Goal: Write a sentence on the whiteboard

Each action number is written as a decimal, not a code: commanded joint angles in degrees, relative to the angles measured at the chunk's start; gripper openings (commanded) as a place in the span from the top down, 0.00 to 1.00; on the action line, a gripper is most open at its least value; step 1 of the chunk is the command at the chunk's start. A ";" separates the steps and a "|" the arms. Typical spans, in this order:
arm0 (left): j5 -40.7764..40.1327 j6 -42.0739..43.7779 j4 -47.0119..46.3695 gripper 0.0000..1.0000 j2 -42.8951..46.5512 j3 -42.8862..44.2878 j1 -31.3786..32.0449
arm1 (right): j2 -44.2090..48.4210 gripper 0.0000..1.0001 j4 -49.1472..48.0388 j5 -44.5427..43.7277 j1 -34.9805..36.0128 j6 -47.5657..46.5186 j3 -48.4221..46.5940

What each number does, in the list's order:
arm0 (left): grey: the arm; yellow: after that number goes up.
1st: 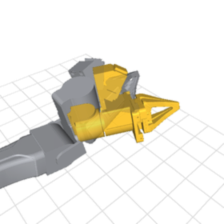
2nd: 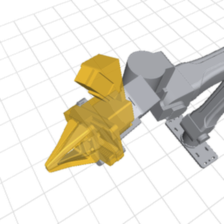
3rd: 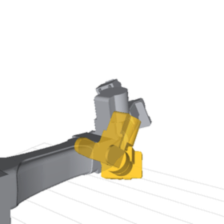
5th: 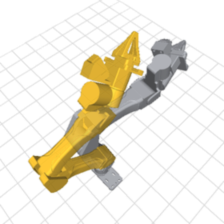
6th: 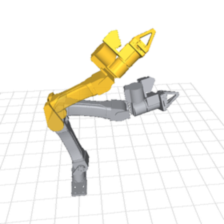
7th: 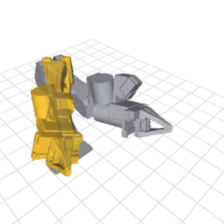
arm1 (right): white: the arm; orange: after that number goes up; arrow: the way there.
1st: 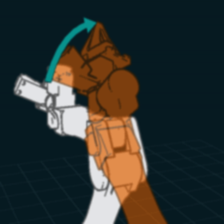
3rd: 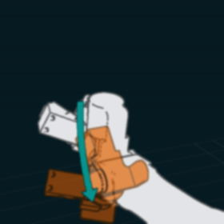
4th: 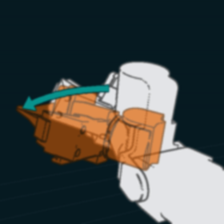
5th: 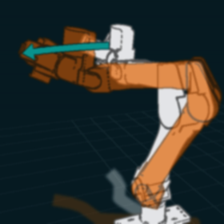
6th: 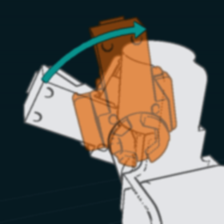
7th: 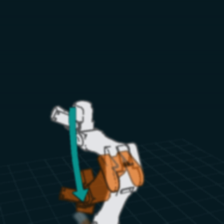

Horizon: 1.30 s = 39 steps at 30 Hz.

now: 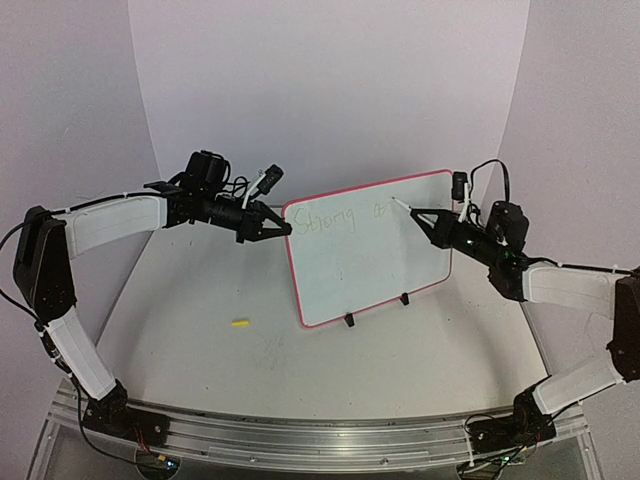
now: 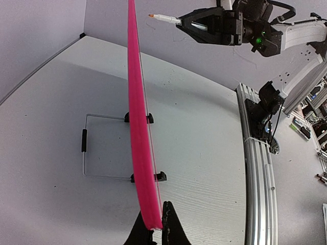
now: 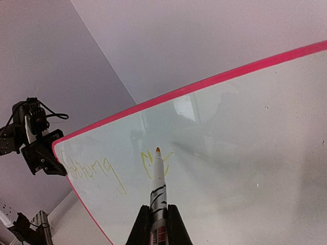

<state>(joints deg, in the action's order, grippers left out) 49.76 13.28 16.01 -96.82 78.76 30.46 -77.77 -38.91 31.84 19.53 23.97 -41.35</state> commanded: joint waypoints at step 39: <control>-1.56 2.72 2.80 1.00 -1.83 0.62 1.67 | -3.54 1.00 1.12 -2.59 0.75 -1.60 1.13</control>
<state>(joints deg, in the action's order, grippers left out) 49.54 13.21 16.03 -96.84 78.94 30.72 -81.73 -36.80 31.48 20.03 22.57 -41.03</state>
